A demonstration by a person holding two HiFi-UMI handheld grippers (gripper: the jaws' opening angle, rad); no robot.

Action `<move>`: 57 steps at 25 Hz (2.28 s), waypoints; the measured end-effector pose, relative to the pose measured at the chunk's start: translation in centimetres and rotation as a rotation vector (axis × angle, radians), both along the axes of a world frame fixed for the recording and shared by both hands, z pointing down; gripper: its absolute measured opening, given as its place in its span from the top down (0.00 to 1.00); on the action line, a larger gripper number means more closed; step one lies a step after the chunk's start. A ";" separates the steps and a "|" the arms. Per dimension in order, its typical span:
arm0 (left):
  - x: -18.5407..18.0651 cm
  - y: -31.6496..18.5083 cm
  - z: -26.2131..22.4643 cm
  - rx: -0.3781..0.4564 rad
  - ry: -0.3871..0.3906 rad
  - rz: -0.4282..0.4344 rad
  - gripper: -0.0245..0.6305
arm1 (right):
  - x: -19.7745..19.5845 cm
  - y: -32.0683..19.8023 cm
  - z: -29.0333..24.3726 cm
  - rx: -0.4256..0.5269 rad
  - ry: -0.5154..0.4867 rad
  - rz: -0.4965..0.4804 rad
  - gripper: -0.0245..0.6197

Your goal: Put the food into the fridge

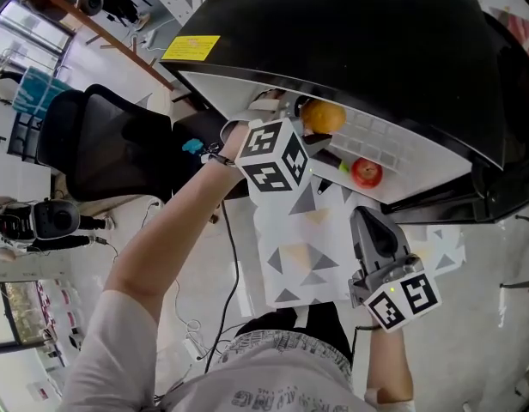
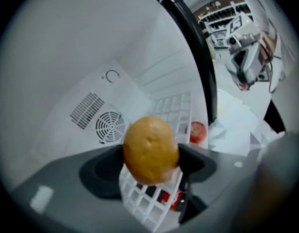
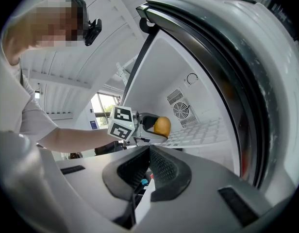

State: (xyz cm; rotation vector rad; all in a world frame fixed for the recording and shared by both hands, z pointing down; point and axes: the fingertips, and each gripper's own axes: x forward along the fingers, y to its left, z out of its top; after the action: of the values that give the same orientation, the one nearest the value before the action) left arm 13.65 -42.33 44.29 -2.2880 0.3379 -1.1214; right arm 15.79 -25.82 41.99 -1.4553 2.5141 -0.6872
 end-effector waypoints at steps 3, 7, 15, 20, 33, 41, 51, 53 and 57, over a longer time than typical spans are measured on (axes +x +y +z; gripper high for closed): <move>0.3 -0.6 0.6 0.029 -0.085 0.023 0.42 | 0.4 -0.1 0.4 -0.009 -0.005 0.008 0.96; 0.6 -1.1 1.6 0.069 -0.192 0.055 0.42 | 0.8 -0.1 0.7 -0.016 -0.011 0.014 0.96; 1.0 -1.4 2.9 0.117 -0.333 0.114 0.42 | 1.4 -0.2 1.3 -0.028 -0.022 0.025 0.96; 0.9 -1.5 3.7 0.155 -0.412 0.138 0.42 | 1.6 -0.3 1.3 -0.027 -0.027 0.032 0.96; 1.1 -1.7 3.9 0.130 -0.444 0.147 0.41 | 1.4 -0.2 1.5 -0.034 -0.030 0.029 0.96; 1.3 -1.9 4.1 0.117 -0.446 0.152 0.39 | 1.4 -0.1 1.7 -0.041 -0.029 0.028 0.96; 1.1 -1.1 2.6 0.117 -0.371 0.120 0.39 | 1.4 0.1 0.9 -0.028 -0.016 0.031 0.96; 0.9 -0.7 2.3 0.116 -0.353 0.115 0.39 | 1.2 0.3 0.7 -0.026 -0.012 0.031 0.96; 0.3 0.4 1.2 0.118 -0.312 0.099 0.39 | 0.5 0.8 -0.1 -0.014 -0.002 0.028 0.96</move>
State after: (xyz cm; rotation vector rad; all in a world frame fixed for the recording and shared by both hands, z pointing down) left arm 13.92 -41.92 45.52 -1.9676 0.1622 -1.3447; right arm 16.28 -25.05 41.94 -1.4911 2.4875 -0.7024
